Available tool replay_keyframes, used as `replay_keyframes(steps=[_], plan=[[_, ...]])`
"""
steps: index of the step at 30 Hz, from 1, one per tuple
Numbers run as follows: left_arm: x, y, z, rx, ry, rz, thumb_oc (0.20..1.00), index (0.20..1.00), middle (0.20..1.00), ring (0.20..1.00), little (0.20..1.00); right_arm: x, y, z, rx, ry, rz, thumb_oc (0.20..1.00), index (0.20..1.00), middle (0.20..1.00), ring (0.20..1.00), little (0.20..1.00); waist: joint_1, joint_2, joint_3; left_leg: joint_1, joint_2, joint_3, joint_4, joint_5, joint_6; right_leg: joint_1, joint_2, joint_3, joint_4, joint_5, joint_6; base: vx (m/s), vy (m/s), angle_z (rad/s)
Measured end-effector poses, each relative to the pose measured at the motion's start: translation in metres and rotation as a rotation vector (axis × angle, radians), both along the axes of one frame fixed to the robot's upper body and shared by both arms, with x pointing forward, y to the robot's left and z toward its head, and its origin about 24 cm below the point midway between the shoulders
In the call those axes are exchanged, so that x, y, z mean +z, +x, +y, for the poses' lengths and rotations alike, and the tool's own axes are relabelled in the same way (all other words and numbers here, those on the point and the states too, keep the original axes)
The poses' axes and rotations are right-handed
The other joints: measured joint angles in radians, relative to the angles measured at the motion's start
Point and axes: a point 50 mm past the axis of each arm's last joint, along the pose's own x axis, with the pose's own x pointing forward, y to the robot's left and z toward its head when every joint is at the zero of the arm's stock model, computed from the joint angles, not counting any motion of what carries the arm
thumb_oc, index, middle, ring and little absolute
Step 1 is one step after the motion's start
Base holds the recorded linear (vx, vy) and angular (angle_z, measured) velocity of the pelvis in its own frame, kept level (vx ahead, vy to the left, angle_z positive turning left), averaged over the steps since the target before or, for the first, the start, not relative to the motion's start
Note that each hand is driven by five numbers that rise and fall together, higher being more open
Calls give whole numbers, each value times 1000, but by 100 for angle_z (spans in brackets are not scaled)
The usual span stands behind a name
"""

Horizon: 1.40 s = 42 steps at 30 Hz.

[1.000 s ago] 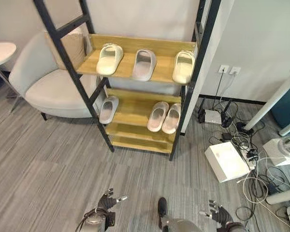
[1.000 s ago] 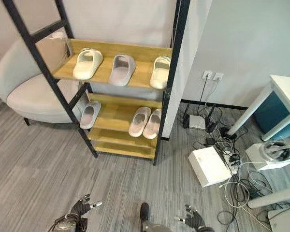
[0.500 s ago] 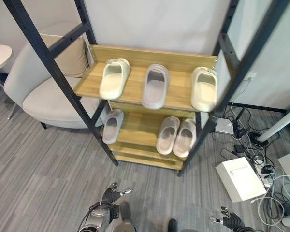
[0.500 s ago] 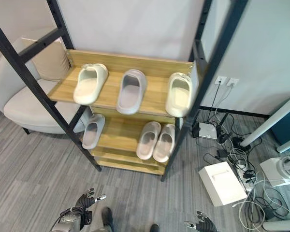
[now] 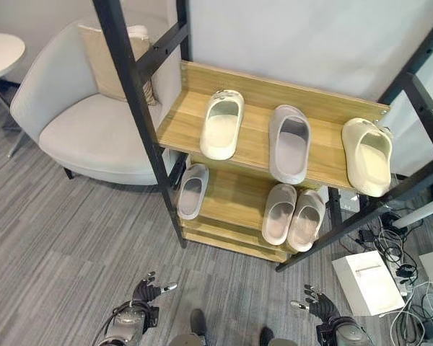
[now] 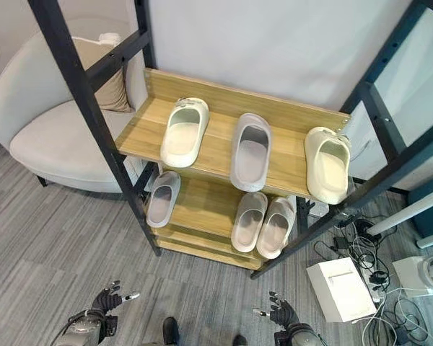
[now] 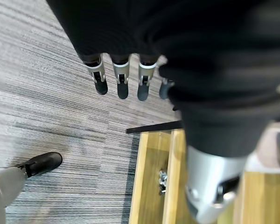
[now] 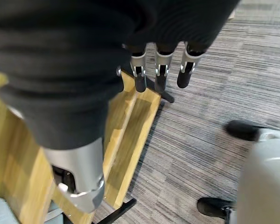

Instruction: Arrange the slippers neatly on the shoe rack.

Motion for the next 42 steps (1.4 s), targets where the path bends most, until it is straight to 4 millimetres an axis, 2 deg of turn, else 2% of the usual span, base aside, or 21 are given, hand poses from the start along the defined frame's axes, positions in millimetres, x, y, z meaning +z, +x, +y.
replay_keyframes(steps=[2,4,5,6,7,8,9,10,12,13,15,20,25,26,28,30,31,34,36,38,42], plan=[[-4,-9,-1,3,-7,26,1000,1000,1000,1000,1000,-1,-4,0,-3,1,8,1000,1000,1000,1000,1000,-10,1,0,27,11,5,0,1,-24,12,24,-20,-10,47,-61,88,-61,1],[-6,-13,-8,-2,-28,30,1000,1000,1000,1000,1000,-3,-12,-3,-9,-4,30,1000,1000,1000,1000,1000,-16,6,-5,47,30,9,0,-3,-48,37,48,-9,-36,50,-69,60,-102,-16],[-5,-13,-10,-8,-39,18,1000,1000,1000,1000,1000,-4,-13,-2,-7,-1,32,1000,1000,1000,1000,1000,-9,13,-4,64,50,15,9,11,-82,52,75,-4,-52,53,-79,-56,-137,-23],[-3,-9,-10,-14,-41,1,1000,1000,1000,1000,1000,-4,-14,-2,-5,2,38,1000,1000,1000,1000,1000,-4,6,3,37,69,-16,82,5,-107,71,90,3,-78,60,-108,-76,-99,-14],[2,1,-11,-25,-39,-26,1000,1000,1000,1000,1000,-4,-14,-2,-3,1,38,1000,1000,1000,1000,1000,10,-18,17,-19,66,-100,188,0,-113,69,81,12,-82,58,-148,-30,-27,-26],[12,23,-18,-53,-54,-101,1000,1000,1000,1000,1000,0,-6,-11,19,-26,20,1000,1000,1000,1000,1000,51,-59,47,-126,29,-396,285,-19,-182,56,61,42,-85,72,-159,62,65,-29],[10,24,-27,-53,-85,-102,1000,1000,1000,1000,1000,11,11,-28,38,-83,-22,1000,1000,1000,1000,1000,38,-10,65,-136,77,-453,156,-8,-209,72,91,39,-106,74,-164,92,160,-49],[9,23,-30,-50,-98,-99,1000,1000,1000,1000,1000,15,12,-37,23,-101,-33,1000,1000,1000,1000,1000,34,29,63,-125,102,-447,93,-1,-220,68,105,38,-106,71,-169,102,242,-34],[7,21,-35,-55,-108,-88,1000,1000,1000,1000,1000,14,3,-41,-6,-101,-25,1000,1000,1000,1000,1000,1,76,38,-52,81,-314,35,34,-150,83,81,45,-105,71,-141,96,300,-26],[7,21,-34,-54,-106,-85,1000,1000,1000,1000,1000,11,-2,-36,-23,-80,-14,1000,1000,1000,1000,1000,-7,65,39,-22,56,-286,3,56,-128,86,55,59,-100,76,-107,36,269,-40],[6,15,-29,-51,-96,-80,1000,1000,1000,1000,1000,5,-6,-21,-23,-38,-5,1000,1000,1000,1000,1000,1,27,22,-8,5,-230,2,28,-86,78,4,105,-99,90,-81,0,186,-61],[11,18,-14,-55,-56,-92,1000,1000,1000,1000,1000,3,-7,-3,45,-16,1,1000,1000,1000,1000,1000,6,-19,9,-9,-33,-203,2,11,-44,49,-33,99,-70,124,-45,-3,92,-17],[13,17,-6,-55,-33,-88,1000,1000,1000,1000,1000,19,16,6,203,-81,-93,1000,1000,1000,1000,1000,15,-31,2,-9,-41,-201,2,11,-41,49,-39,100,-72,136,-26,0,74,-3],[17,17,-3,-55,-29,-113,1000,1000,1000,1000,1000,70,49,27,459,-160,-355,1000,1000,1000,1000,1000,10,-28,8,-8,-42,-184,2,9,-44,45,-41,102,-80,139,-22,-4,78,-24],[19,17,-1,-54,-26,-125,1000,1000,1000,1000,1000,128,71,46,610,-188,-640,1000,1000,1000,1000,1000,3,-28,10,-7,-40,-174,2,6,-43,41,-39,102,-81,139,-21,-7,66,-17],[18,20,-5,-46,-37,-129,1000,1000,1000,1000,1000,208,61,57,729,-164,-959,1000,1000,1000,1000,1000,-1,-23,18,-8,-37,-172,2,6,-42,39,-37,105,-78,139,-20,-1,34,-4],[15,16,-1,-32,-28,-110,1000,1000,1000,1000,1000,237,55,62,780,-129,-1087,1000,1000,1000,1000,1000,-11,-31,15,-6,-33,-169,2,6,-42,39,-34,105,-78,139,-19,8,22,-8],[14,13,1,-44,-11,-91,1000,1000,1000,1000,1000,265,43,52,841,-68,-1143,1000,1000,1000,1000,1000,-27,-65,13,-7,-31,-155,2,9,-47,31,-34,105,-78,118,-10,7,10,-15],[11,8,-1,-47,-21,-80,1000,1000,1000,1000,1000,275,43,37,875,-39,-1089,1000,1000,1000,1000,1000,-51,-63,9,-6,-27,-148,2,13,-53,29,-31,106,-82,91,-6,13,-3,-18],[10,7,-2,-52,-30,-78,1000,1000,1000,1000,1000,299,50,21,901,-116,-1118,1000,1000,1000,1000,1000,-67,-51,6,0,-19,-143,2,14,-55,34,-24,110,-85,88,-12,26,0,-10],[3,-1,-32,-64,-115,-80,1000,1000,1000,1000,1000,358,93,9,456,-157,-1636,1000,1000,1000,1000,1000,-64,-9,-25,22,-21,-140,2,4,-58,57,-23,124,-94,97,-13,33,12,-5]])
